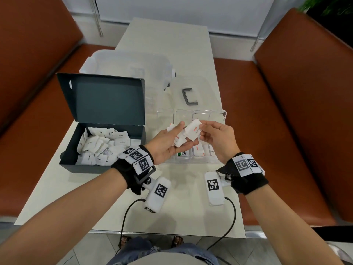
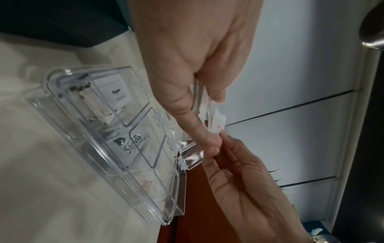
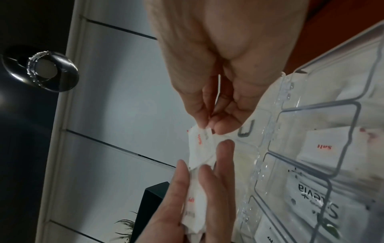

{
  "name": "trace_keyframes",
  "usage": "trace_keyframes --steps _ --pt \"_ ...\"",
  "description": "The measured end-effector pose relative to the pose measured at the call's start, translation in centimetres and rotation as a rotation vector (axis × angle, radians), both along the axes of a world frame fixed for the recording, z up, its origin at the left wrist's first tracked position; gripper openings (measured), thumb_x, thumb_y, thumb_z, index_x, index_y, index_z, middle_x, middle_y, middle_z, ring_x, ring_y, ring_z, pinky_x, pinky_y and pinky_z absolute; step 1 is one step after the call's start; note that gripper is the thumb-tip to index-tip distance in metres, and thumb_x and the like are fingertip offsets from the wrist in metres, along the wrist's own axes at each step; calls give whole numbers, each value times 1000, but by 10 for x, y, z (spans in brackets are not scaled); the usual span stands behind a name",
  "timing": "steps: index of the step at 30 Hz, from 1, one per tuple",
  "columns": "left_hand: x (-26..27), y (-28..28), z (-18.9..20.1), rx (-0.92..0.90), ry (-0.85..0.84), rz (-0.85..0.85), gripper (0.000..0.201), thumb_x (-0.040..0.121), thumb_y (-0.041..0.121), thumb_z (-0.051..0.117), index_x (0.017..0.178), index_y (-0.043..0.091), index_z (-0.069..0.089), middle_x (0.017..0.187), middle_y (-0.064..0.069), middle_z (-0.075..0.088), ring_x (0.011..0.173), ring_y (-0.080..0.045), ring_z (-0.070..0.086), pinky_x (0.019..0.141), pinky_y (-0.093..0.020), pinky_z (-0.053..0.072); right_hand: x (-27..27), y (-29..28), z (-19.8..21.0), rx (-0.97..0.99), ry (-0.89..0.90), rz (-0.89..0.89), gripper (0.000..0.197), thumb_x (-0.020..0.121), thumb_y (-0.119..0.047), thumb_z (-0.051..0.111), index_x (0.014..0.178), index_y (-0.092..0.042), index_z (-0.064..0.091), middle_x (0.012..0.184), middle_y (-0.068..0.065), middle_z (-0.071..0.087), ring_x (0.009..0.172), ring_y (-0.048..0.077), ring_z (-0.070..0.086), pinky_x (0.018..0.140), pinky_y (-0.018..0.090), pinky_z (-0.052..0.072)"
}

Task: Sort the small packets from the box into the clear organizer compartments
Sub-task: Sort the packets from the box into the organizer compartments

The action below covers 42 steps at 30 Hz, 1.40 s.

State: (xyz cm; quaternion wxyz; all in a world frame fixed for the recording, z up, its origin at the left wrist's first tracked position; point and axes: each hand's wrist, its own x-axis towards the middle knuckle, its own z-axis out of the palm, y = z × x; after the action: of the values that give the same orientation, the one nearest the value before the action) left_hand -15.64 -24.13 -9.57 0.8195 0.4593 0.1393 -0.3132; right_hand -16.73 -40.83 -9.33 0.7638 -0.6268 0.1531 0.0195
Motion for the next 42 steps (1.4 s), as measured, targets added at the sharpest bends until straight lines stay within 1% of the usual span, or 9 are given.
trace_keyframes --steps 8,14,21,24,28,34,37,40,42 --pt "-2 -5 0 -40 10 42 28 93 9 62 118 -4 63 115 -26 66 102 -37 68 69 -30 61 0 4 -1 -40 14 1 15 90 -1 58 93 -6 72 70 4 67 56 7 55 57 19 51" --pt "-3 -4 0 -82 27 1 36 96 25 59 120 -2 59 113 -25 68 101 -38 68 81 -36 60 2 4 2 -80 29 44 16 89 -1 58 92 -6 72 68 2 67 57 8 54 58 20 51" --pt "-4 -3 0 -127 -11 -10 32 93 26 61 114 1 62 111 -23 69 97 -33 71 77 -32 60 4 7 7 -148 8 77 16 89 -1 58 95 -4 72 84 11 70 73 18 58 66 26 53" --pt "-4 -5 -2 -109 -28 29 28 93 17 63 113 -2 60 107 -23 71 94 -33 71 70 -29 60 4 8 8 -153 1 69 16 89 -1 58 98 -2 72 85 12 69 72 18 57 67 27 52" --pt "-2 -9 -6 -14 -125 110 24 94 9 61 111 -7 59 101 -19 73 88 -30 73 65 -25 59 3 10 5 -157 87 42 17 90 -12 62 101 -1 70 78 6 67 64 12 56 61 23 46" --pt "0 -15 -7 85 -196 110 24 94 10 61 111 -6 60 107 -24 69 92 -31 72 72 -30 60 7 2 2 -142 171 -17 5 87 -16 68 86 -11 69 68 -5 67 60 6 58 60 24 42" --pt "1 -12 -6 105 -186 92 11 95 8 60 101 -1 58 102 -29 69 85 -30 73 72 -31 61 19 -20 2 -441 143 -58 8 80 -17 74 76 -11 71 68 -4 65 65 12 56 61 26 43" --pt "2 -4 -7 125 -170 93 11 96 8 59 102 -1 58 101 -27 70 85 -29 74 67 -28 60 24 -27 -10 -899 208 124 12 78 -18 76 79 -6 73 81 7 69 74 18 61 71 32 53" --pt "1 -1 -9 124 -162 98 14 96 8 59 105 -1 58 101 -27 70 86 -29 73 65 -26 59 23 -20 -21 -1050 262 211 11 77 -21 75 77 -11 71 80 8 68 76 23 63 80 38 54"
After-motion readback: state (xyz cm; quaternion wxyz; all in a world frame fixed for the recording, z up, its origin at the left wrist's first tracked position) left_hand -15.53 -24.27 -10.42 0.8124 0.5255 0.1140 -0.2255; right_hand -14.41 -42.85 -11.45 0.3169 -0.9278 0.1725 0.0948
